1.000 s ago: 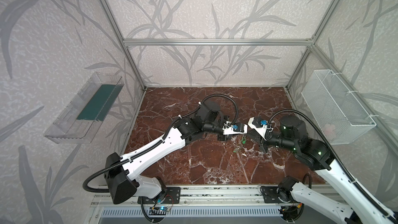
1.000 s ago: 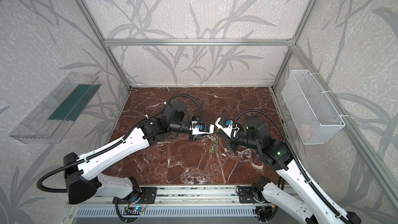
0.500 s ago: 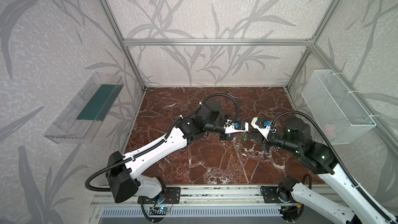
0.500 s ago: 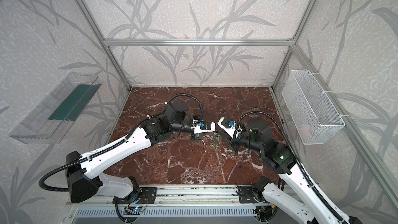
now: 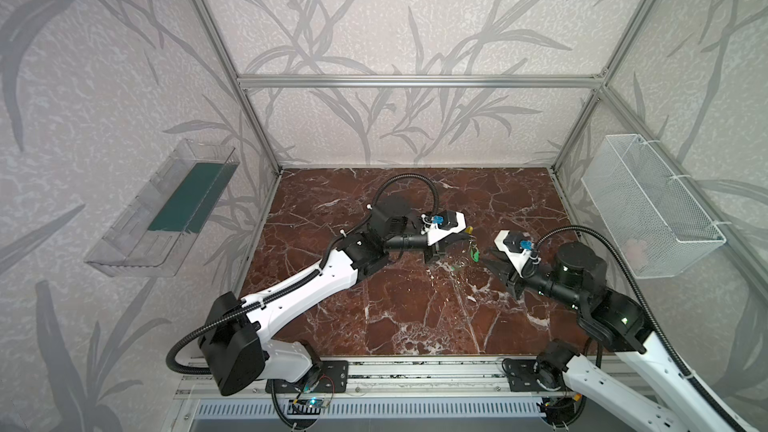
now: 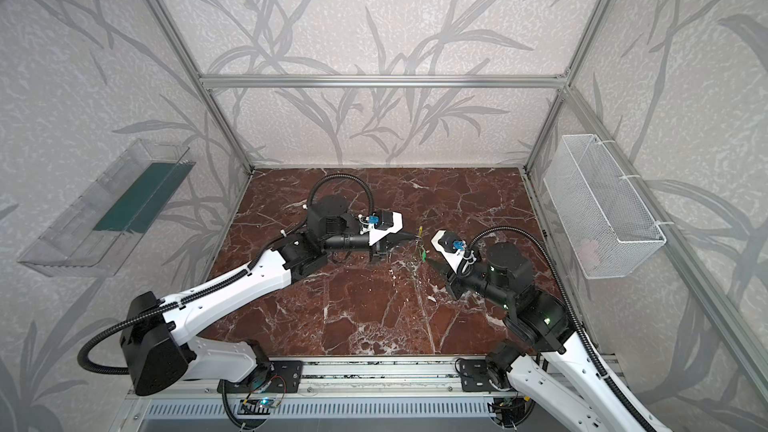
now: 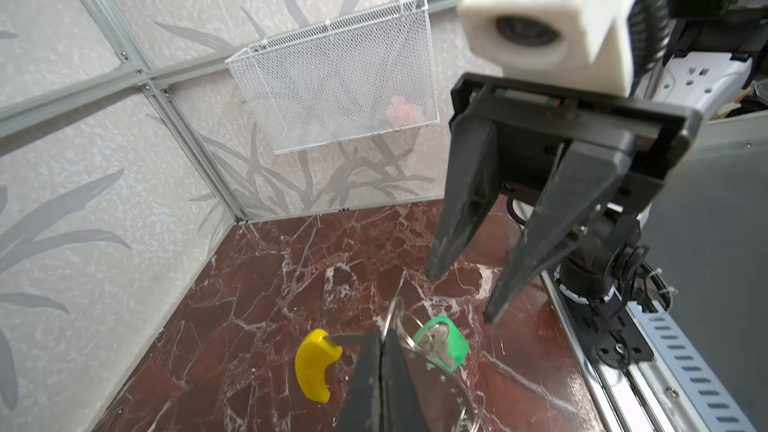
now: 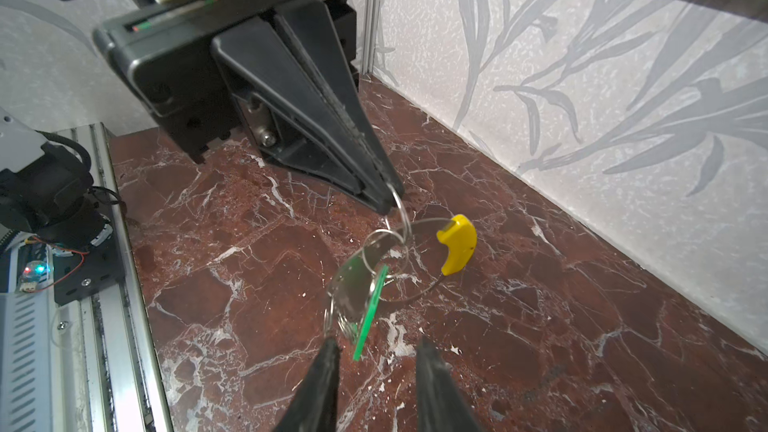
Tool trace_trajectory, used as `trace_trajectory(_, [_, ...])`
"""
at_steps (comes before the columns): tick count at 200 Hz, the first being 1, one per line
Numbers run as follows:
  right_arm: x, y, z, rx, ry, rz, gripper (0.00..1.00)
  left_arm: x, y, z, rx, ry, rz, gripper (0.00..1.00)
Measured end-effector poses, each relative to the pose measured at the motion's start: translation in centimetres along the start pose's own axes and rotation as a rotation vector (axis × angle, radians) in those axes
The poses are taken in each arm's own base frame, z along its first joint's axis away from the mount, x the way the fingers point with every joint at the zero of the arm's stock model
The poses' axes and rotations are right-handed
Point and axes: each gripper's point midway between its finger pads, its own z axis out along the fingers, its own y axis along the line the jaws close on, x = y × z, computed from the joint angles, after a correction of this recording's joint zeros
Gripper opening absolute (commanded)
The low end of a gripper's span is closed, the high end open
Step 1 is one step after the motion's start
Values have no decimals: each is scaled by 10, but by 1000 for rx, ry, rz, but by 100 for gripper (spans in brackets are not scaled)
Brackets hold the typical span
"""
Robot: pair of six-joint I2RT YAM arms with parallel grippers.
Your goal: Put the keys on the keyring
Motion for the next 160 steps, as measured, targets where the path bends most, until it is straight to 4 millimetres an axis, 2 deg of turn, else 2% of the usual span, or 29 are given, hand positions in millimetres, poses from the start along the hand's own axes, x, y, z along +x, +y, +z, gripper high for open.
trace_trajectory(30, [-8,-2,8,-6,-25,7,33,-12,4,-1,-17,-54,-15,0])
trace_trajectory(80, [-20,-3,16,-11,-66,2,32,-16,5,-1,-24,-86,-37,0])
trace_trajectory(137, [-27,-5,15,-4,-94,-8,16,-22,5,-2,-23,-110,-40,0])
trace_trajectory(160, [-26,-6,16,3,-94,-11,17,-26,4,-2,-17,-125,-41,0])
